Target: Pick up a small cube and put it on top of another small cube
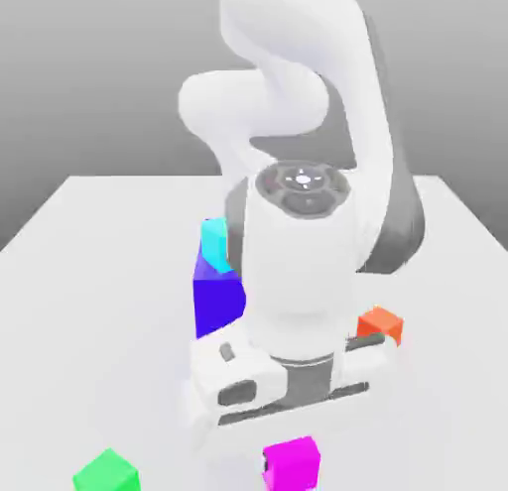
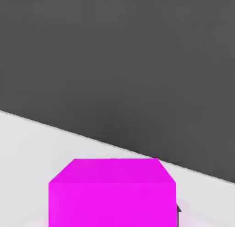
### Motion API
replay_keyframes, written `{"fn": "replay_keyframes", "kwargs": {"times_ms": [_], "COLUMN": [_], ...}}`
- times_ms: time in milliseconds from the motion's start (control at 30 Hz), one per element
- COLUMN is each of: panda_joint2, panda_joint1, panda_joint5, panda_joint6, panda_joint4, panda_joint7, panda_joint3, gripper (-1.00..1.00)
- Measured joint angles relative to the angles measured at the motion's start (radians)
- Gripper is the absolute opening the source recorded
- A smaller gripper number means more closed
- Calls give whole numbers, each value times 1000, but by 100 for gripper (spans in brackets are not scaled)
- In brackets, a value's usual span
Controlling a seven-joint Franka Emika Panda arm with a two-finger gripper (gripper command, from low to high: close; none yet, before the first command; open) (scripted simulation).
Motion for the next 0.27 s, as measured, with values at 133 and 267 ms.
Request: {"fn": "replay_keyframes", "kwargs": {"times_ms": [133, 267], "panda_joint2": [89, 89], "panda_joint1": [-114, -114], "panda_joint5": [89, 89], "panda_joint6": [76, 76], "panda_joint4": [10, 10], "panda_joint7": [20, 20], "panda_joint3": [-64, -64], "gripper": [100, 100]}}
